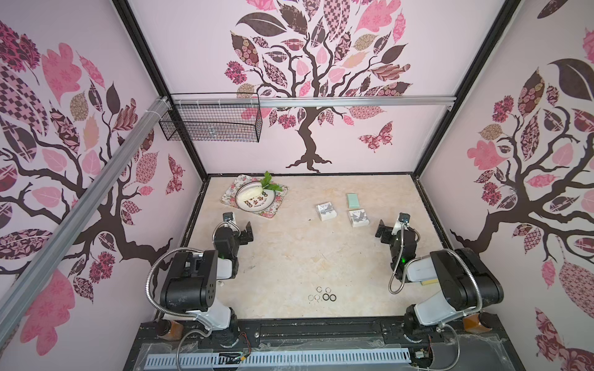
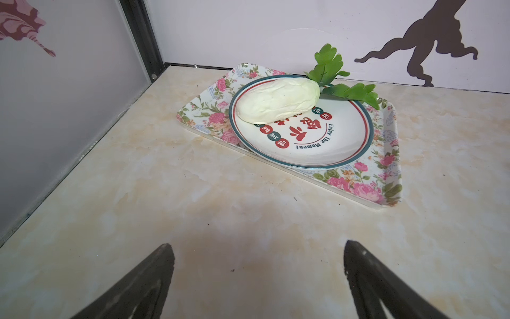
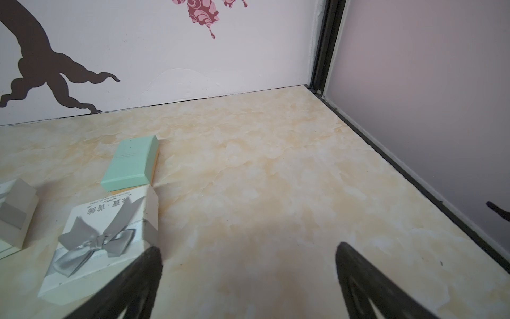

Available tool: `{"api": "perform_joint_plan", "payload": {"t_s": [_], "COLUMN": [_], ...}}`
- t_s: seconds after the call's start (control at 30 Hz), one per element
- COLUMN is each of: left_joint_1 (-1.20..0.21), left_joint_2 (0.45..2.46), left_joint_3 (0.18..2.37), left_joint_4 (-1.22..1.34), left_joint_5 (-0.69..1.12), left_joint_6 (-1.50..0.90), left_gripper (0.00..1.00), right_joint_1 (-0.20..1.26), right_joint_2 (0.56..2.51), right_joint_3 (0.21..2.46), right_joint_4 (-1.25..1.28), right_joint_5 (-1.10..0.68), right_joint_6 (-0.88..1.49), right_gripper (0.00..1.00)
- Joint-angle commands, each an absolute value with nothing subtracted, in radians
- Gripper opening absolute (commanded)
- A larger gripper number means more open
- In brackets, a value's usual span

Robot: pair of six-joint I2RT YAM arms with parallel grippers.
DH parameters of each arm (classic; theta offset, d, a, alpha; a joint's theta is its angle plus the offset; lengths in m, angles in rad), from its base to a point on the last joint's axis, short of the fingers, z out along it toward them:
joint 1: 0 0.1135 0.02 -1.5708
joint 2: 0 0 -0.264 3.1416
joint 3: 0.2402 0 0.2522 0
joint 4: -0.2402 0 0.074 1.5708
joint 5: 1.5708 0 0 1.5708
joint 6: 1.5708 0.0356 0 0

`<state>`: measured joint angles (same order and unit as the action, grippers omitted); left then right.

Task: Take the rings out of the lift-off lid box
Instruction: Reset both arms

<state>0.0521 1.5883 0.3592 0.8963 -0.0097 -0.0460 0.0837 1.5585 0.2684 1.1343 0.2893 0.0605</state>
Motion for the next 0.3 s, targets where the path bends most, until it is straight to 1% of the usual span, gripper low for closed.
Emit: {"api": "perform_joint_plan", "payload": {"t_s": [0.0,0.27], "left_joint_1": [0.048,0.045], "left_joint_2": [1.583,1.583], "left_joint_3": [0.378,0.379], "left_joint_4": [0.934,0.932], "left_joint_5": [-0.015,-0.02], "left_joint_6": [-0.027,-0.024], "left_gripper": [0.98,0.98], "right_joint_1": [0.081,0.081], "right_joint_2": [1.555,1.554], "right_joint_3": [0.284,0.284], "right_joint_4": [1.157,1.155], "right_joint_5": [0.284,0.284], "right_joint_6": [0.067,0.067], "right_gripper": [1.0,1.0]}}
